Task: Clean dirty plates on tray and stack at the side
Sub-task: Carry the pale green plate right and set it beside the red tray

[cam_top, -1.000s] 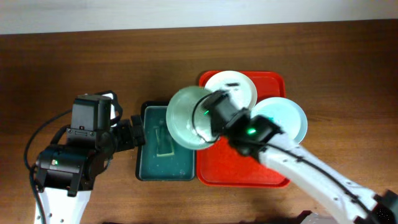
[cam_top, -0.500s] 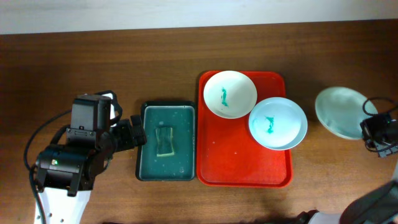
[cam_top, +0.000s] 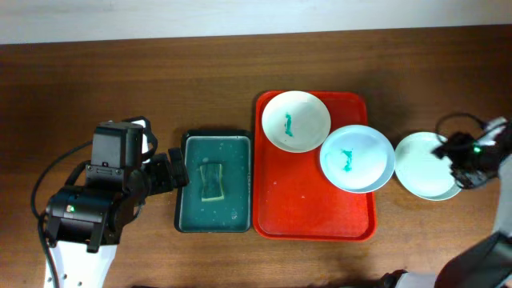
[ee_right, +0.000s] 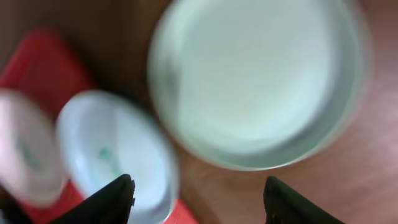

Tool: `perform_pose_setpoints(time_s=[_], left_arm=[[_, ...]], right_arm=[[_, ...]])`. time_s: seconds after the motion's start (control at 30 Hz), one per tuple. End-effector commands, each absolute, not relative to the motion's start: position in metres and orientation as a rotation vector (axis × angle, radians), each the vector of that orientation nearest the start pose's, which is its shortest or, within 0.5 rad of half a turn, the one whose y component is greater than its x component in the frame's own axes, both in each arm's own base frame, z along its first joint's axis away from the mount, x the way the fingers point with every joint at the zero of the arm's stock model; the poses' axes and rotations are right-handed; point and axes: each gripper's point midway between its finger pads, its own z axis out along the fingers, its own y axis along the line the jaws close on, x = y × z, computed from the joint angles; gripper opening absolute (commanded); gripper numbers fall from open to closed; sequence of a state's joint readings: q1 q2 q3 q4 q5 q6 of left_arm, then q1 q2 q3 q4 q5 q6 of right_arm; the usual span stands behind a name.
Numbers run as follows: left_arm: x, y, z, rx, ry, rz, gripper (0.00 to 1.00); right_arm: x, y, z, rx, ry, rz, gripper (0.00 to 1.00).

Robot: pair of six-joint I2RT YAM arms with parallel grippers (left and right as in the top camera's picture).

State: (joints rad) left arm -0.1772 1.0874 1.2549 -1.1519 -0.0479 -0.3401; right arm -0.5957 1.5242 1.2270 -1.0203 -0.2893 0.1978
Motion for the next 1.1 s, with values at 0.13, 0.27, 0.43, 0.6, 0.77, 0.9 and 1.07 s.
perform_pose_setpoints(time_s=[0.13, 0.27, 0.43, 0.6, 0.77, 0.9, 1.07], left_arm=[[0.263, -0.038, 0.245, -0.223, 2.541, -0.142, 0.99], [0.263, -0.038, 0.245, -0.223, 2.54, -0.143, 0.99], [0.263, -0.038, 0.245, -0.223, 2.54, -0.143, 0.99], [0.263, -0.038, 0.245, -0.223, 2.54, -0.143, 0.99], [0.263, -0.038, 0.245, -0.223, 2.54, -0.143, 0.99], [0.263, -0.038, 0.245, -0.223, 2.541, -0.142, 0.99], [0.263, -0.038, 0.245, -0.223, 2.54, -0.143, 0.99]], right_arm=[[0.318, -0.092, 0.069, 0.553, 2.934, -0.088, 0.54], [0.326, -0.086, 0.042, 0.536, 2.98, -0.056, 0.27], [0.311, -0.069, 0.028, 0.544, 3.042, 0.063, 0.08], [0.309, -0.066, 0.018, 0.54, 3.033, 0.08, 0.18], [0.297, -0.063, 0.028, 0.59, 3.05, 0.091, 0.04], [0.281, -0.035, 0.085, 0.539, 2.984, 0.233, 0.04], [0.248, 0.023, 0.104, 0.396, 3.046, 0.277, 0.04]])
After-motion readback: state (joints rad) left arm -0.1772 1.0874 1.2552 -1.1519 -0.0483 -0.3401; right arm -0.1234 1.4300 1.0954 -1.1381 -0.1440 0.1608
